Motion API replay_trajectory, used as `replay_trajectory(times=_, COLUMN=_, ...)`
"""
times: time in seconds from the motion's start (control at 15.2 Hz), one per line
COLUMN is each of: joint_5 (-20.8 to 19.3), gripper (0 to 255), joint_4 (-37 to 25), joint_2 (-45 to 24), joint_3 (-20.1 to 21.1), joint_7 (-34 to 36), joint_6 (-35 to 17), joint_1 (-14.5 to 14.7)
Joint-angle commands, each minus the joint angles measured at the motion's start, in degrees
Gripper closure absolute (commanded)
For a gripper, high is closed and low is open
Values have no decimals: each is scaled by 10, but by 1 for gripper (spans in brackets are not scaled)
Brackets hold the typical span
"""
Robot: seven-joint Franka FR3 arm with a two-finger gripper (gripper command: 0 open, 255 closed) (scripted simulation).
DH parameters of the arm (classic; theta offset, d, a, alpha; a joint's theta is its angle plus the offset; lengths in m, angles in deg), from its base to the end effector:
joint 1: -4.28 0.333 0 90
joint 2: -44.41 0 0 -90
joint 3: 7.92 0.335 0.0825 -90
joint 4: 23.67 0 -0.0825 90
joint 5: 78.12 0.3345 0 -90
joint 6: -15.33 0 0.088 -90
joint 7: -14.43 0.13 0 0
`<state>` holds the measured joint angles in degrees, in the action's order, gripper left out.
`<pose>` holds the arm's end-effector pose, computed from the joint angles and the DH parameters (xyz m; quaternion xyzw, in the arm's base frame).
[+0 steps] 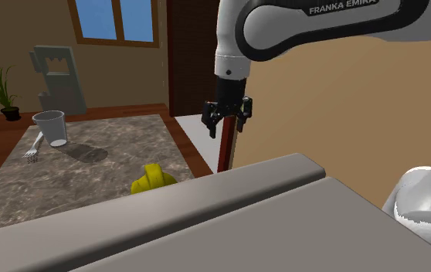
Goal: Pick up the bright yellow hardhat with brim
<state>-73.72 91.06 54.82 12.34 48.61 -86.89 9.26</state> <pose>0.3998 0.2091 0.5359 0.9956 -0.0903 -0.0234 0.0064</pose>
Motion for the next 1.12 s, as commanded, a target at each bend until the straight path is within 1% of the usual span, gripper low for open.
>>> replay_trajectory(times=0.0, joint_5=-13, gripper=0, joint_4=-35, joint_2=-44, joint_3=17, joint_7=28, joint_6=-6, joint_1=6)
replay_trajectory(times=0.26, joint_5=-49, gripper=0, joint_4=-114, joint_2=-133, joint_3=42, joint_7=81, joint_6=-7, joint_1=25)
replay_trajectory(times=0.46, joint_5=-80, gripper=0, joint_4=-183, joint_2=-204, joint_3=54, joint_7=119, joint_6=1, joint_1=48)
replay_trajectory(times=0.73, joint_5=-125, gripper=0, joint_4=-293, joint_2=-304, joint_3=60, joint_7=163, joint_6=24, joint_1=89)
replay_trajectory(times=0.99, joint_5=-166, gripper=0, joint_4=-436, joint_2=-415, joint_3=55, joint_7=193, joint_6=66, joint_1=144)
replay_trajectory(times=1.06, joint_5=-166, gripper=0, joint_4=-427, joint_2=-414, joint_3=54, joint_7=193, joint_6=58, joint_1=143)
